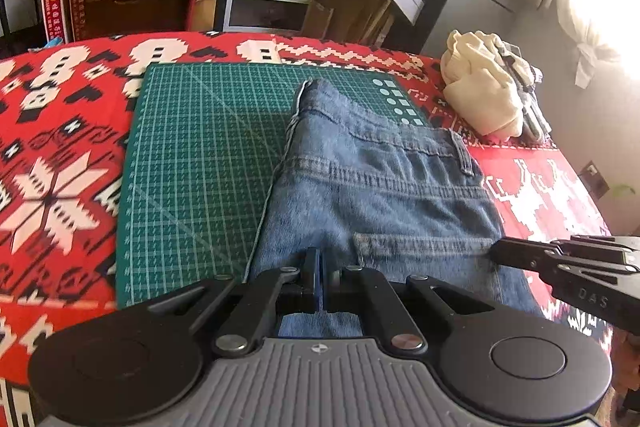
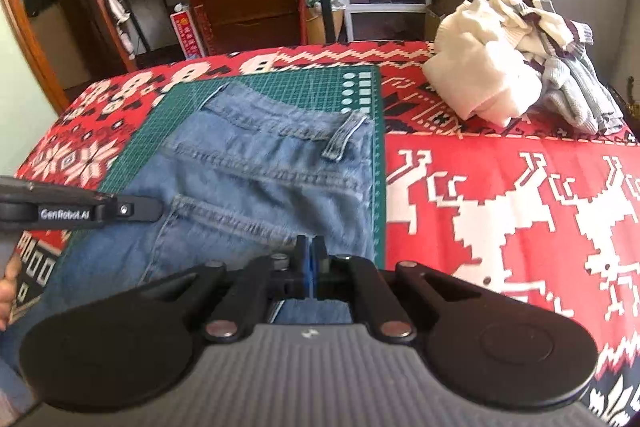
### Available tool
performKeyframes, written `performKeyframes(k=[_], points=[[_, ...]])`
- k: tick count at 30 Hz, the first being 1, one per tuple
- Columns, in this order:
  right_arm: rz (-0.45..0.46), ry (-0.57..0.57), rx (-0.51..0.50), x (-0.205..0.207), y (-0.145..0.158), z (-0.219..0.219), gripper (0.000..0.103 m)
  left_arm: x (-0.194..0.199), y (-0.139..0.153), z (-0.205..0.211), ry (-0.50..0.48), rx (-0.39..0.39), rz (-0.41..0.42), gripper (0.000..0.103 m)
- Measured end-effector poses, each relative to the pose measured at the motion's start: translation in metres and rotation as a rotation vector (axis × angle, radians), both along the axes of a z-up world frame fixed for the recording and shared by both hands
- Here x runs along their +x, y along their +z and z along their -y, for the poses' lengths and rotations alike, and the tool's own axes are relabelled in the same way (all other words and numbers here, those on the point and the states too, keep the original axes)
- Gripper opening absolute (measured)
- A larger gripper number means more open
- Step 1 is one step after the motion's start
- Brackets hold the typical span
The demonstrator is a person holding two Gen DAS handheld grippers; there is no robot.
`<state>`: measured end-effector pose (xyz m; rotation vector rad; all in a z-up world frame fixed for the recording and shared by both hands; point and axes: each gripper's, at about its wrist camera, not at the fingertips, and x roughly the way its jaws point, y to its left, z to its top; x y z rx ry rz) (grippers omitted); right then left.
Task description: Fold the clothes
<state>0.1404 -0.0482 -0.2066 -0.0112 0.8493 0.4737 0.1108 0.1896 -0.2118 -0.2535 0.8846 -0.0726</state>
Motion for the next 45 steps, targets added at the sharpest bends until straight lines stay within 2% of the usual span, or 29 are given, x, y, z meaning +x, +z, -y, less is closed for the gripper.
performKeyframes(k=[4, 7, 14, 16, 17, 22, 25, 27, 29, 32, 35, 37, 41, 45], points=[[0.006, -0.011, -0.025, 0.015, -0.005, -0.002, 0.0, 0.013, 0.001, 0.004, -0.007, 0.007, 0.005, 0.003], [-0.01, -0.02, -0.004, 0.021, -0.012, 0.002, 0.0, 0.022, 0.001, 0.003, -0.009, 0.006, 0.006, 0.003], [-0.013, -0.024, -0.014, 0.021, -0.01, 0.002, 0.0, 0.031, 0.002, 0.002, -0.022, -0.015, -0.003, 0.003], [0.005, -0.012, -0.007, 0.019, -0.004, 0.001, 0.001, 0.028, 0.008, 0.002, -0.02, -0.025, 0.0, 0.003], [0.014, -0.005, -0.003, 0.018, -0.001, 0.0, 0.005, 0.027, 0.01, 0.003, -0.022, -0.033, 0.006, 0.005], [0.023, 0.072, 0.035, 0.018, 0.003, -0.014, 0.005, 0.028, 0.011, 0.015, -0.074, -0.068, 0.006, 0.005], [0.01, 0.102, 0.025, 0.019, -0.003, -0.025, 0.005, 0.032, 0.006, 0.025, -0.095, -0.031, 0.005, 0.005], [0.001, 0.075, 0.022, 0.022, -0.007, -0.019, 0.004, 0.034, 0.006, 0.03, -0.099, -0.014, 0.007, 0.005], [-0.009, 0.047, 0.019, 0.025, -0.011, -0.013, 0.0, 0.036, 0.005, 0.034, -0.116, -0.016, 0.003, 0.005], [-0.029, 0.015, 0.05, 0.027, -0.014, -0.004, 0.0, 0.039, 0.003, 0.041, -0.145, -0.022, -0.003, 0.006], [0.002, 0.022, 0.012, 0.021, -0.013, -0.007, 0.0, 0.04, 0.0, 0.053, -0.177, -0.014, 0.009, 0.006], [0.003, 0.025, 0.022, 0.023, -0.007, -0.005, 0.0, 0.042, 0.001, 0.057, -0.185, -0.011, 0.007, 0.006], [0.007, 0.03, 0.042, 0.028, 0.006, -0.002, 0.0, 0.038, 0.013, 0.053, -0.183, -0.047, 0.022, 0.005], [0.011, 0.035, 0.062, 0.032, 0.019, 0.002, 0.0, 0.033, 0.035, 0.035, -0.145, -0.001, 0.065, 0.005]])
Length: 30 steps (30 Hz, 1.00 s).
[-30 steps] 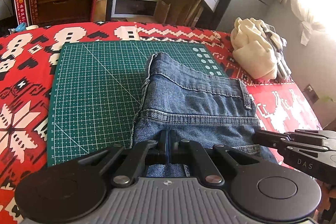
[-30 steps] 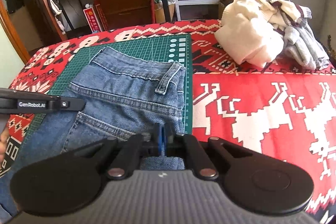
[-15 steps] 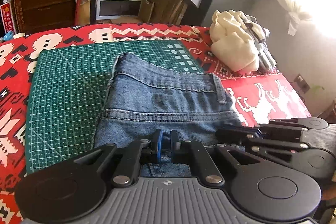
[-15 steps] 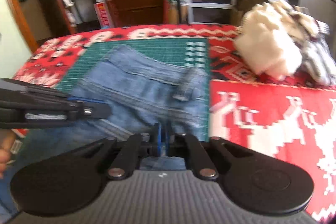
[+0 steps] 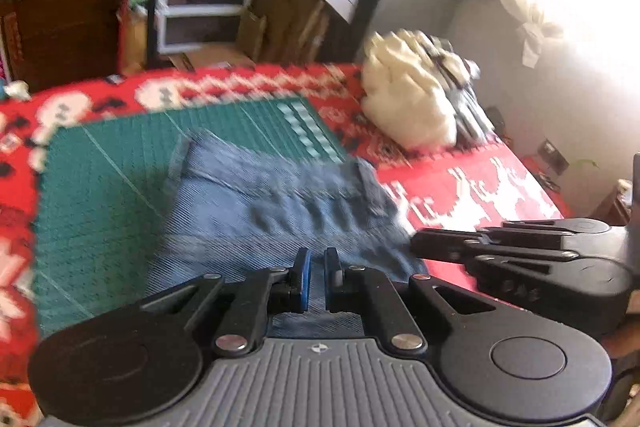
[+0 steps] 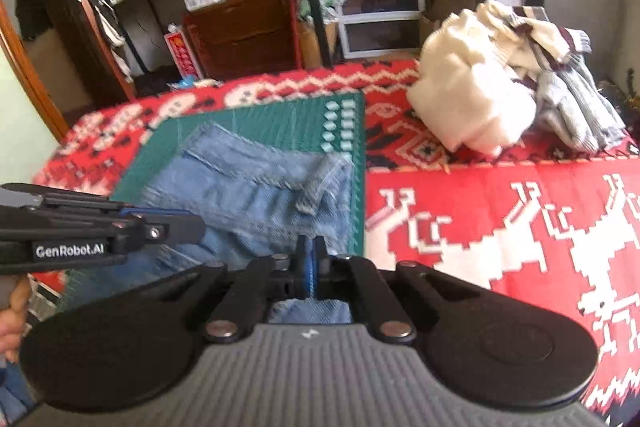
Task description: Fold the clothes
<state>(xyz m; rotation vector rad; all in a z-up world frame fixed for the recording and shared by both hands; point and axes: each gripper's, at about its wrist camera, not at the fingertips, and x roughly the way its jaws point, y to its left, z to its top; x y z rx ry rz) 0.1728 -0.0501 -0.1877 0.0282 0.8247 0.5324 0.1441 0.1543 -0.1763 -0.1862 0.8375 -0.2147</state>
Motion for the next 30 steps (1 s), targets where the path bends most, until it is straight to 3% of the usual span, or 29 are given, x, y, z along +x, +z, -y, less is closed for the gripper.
performKeyframes(k=[6, 8, 15, 19, 26, 30], points=[[0.002, 0.077, 0.003, 0.012, 0.01, -0.02, 0.0, 0.009, 0.002, -0.036, 0.068, 0.023, -0.019, 0.005], [-0.023, 0.118, 0.013, 0.018, 0.005, -0.032, 0.006, 0.016, -0.007, -0.038, 0.065, 0.033, -0.038, 0.005], [-0.054, 0.169, -0.015, 0.035, -0.022, -0.066, 0.006, 0.028, -0.027, -0.035, 0.066, -0.011, -0.05, 0.004], [-0.059, 0.16, 0.003, 0.04, -0.029, -0.063, 0.0, 0.035, -0.032, -0.03, 0.062, -0.022, -0.052, 0.003], [-0.026, 0.1, -0.032, 0.046, -0.029, -0.057, 0.0, 0.046, -0.035, -0.022, 0.054, -0.001, -0.055, 0.003], [-0.059, 0.068, 0.02, 0.059, -0.033, -0.045, 0.0, 0.046, -0.032, -0.026, 0.061, -0.028, -0.056, 0.003]])
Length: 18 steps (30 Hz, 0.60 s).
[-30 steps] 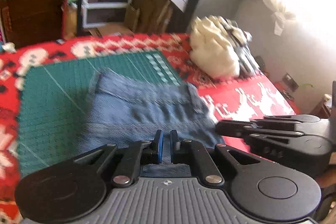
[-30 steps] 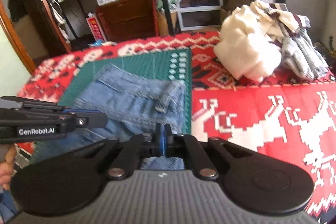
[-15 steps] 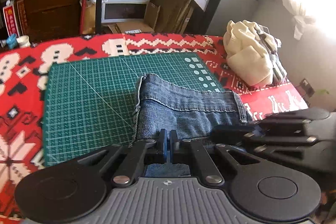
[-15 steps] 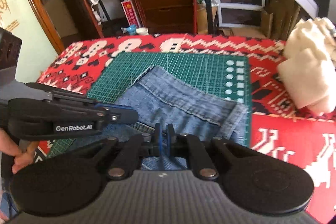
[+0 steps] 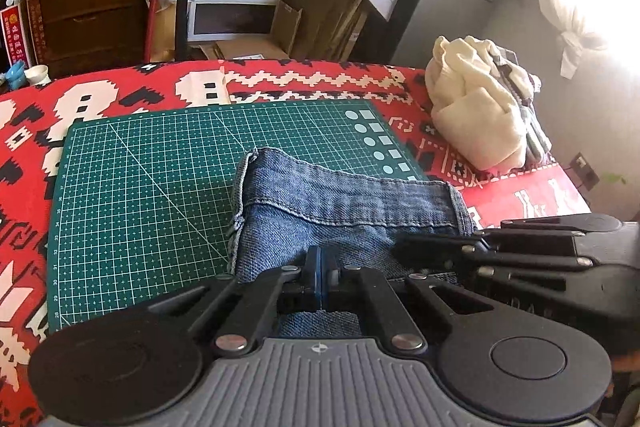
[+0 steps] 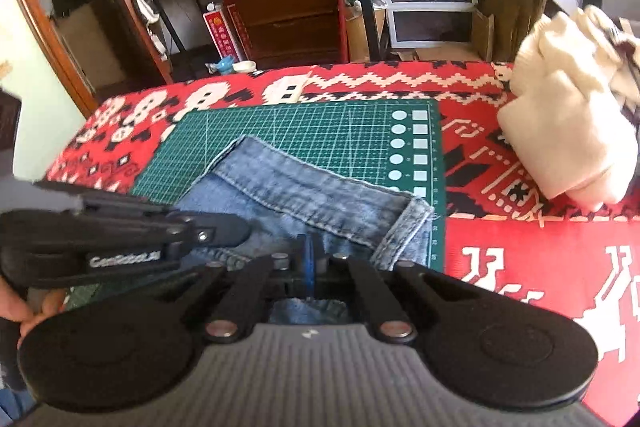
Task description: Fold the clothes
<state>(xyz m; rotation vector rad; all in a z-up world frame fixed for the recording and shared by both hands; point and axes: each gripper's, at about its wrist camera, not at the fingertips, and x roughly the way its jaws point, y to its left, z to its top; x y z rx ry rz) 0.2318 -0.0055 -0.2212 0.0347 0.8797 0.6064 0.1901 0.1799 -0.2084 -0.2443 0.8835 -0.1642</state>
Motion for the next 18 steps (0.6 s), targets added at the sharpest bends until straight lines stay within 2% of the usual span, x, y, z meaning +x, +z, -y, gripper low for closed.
performKeyframes(k=[2, 4, 7, 11, 18], points=[[-0.009, -0.018, 0.007, 0.003, 0.002, 0.002, 0.0, 0.0, 0.002, -0.002, 0.004, -0.013, 0.0, 0.002], [0.024, -0.025, -0.013, -0.001, 0.011, 0.0, 0.0, 0.0, 0.003, -0.004, 0.008, -0.026, -0.001, 0.002], [0.059, -0.038, -0.005, -0.002, 0.022, 0.007, 0.005, 0.0, 0.012, -0.01, 0.021, -0.052, 0.026, 0.003], [0.032, -0.079, -0.032, 0.013, 0.016, 0.012, 0.005, 0.014, 0.008, -0.017, 0.045, -0.07, 0.01, 0.003], [-0.021, -0.11, -0.016, 0.033, 0.001, 0.021, 0.0, 0.03, -0.004, -0.013, 0.039, -0.029, -0.021, 0.003]])
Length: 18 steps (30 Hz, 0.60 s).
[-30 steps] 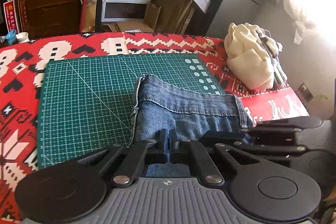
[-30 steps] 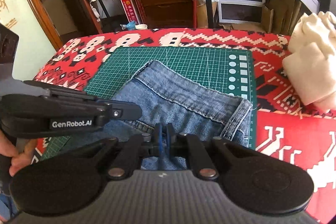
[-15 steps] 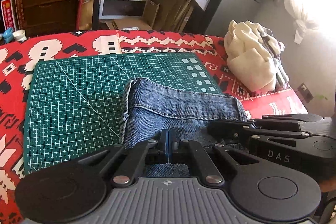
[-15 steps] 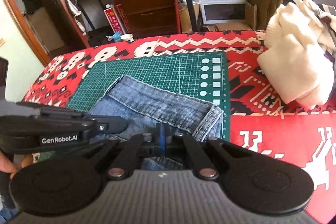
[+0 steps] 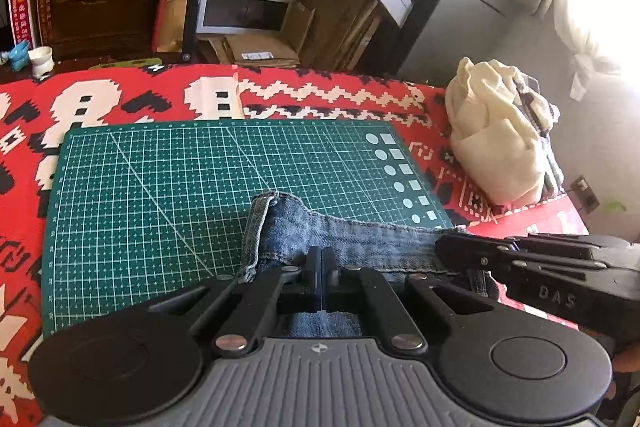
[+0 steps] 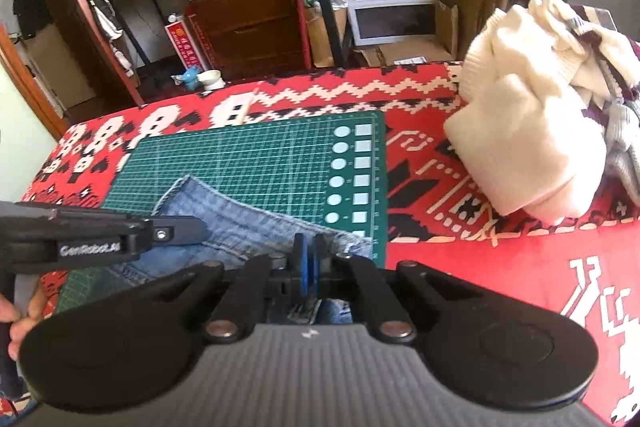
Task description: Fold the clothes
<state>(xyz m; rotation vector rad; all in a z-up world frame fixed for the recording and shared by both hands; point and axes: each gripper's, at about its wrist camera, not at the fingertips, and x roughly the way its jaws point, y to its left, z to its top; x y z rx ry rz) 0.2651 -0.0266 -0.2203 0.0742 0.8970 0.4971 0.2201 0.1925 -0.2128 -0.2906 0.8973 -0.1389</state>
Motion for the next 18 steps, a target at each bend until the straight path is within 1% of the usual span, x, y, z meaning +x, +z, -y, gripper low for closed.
performKeyframes(k=[2, 4, 6, 7, 8, 9, 10, 11, 13, 14, 15, 16, 17, 18], points=[[-0.007, -0.012, 0.011, 0.001, -0.002, 0.001, 0.0, 0.002, -0.001, 0.001, -0.001, 0.006, -0.004, 0.003], [0.003, -0.008, -0.004, 0.001, -0.001, -0.001, 0.0, 0.004, -0.001, 0.0, 0.002, 0.001, -0.014, 0.003], [0.02, -0.011, -0.002, -0.001, 0.005, -0.001, 0.001, 0.004, 0.004, 0.0, 0.006, 0.005, -0.009, 0.002], [0.029, -0.013, -0.001, -0.002, 0.008, -0.001, 0.006, 0.004, 0.007, 0.0, 0.007, 0.007, -0.006, 0.002], [0.053, -0.009, -0.015, -0.007, 0.015, -0.001, 0.01, 0.002, 0.012, 0.0, 0.008, 0.011, 0.007, 0.003], [0.077, -0.005, -0.028, -0.012, 0.022, 0.0, 0.019, -0.002, 0.019, 0.001, 0.007, 0.015, 0.024, 0.006], [0.101, -0.002, -0.042, -0.018, 0.029, 0.0, 0.025, -0.007, 0.027, 0.002, 0.003, 0.02, 0.04, 0.006], [0.102, 0.008, -0.043, -0.027, 0.031, 0.002, 0.031, -0.013, 0.034, 0.002, -0.003, 0.018, 0.055, 0.006], [0.103, 0.027, -0.044, -0.047, 0.035, 0.005, 0.038, -0.029, 0.046, 0.003, -0.014, 0.008, 0.083, 0.006], [0.103, 0.036, -0.045, -0.057, 0.037, 0.006, 0.044, -0.039, 0.05, 0.004, -0.02, 0.007, 0.09, 0.01], [0.104, 0.046, -0.045, -0.066, 0.039, 0.007, 0.05, -0.049, 0.054, 0.006, -0.026, 0.008, 0.096, 0.016], [0.104, 0.055, -0.046, -0.076, 0.041, 0.009, 0.054, -0.059, 0.057, 0.008, -0.031, 0.008, 0.102, 0.021], [0.105, 0.065, -0.047, -0.086, 0.043, 0.01, 0.062, -0.068, 0.059, 0.01, -0.038, 0.018, 0.103, 0.03], [0.105, 0.074, -0.047, -0.096, 0.045, 0.012, 0.067, -0.077, 0.06, 0.012, -0.044, 0.03, 0.104, 0.034]])
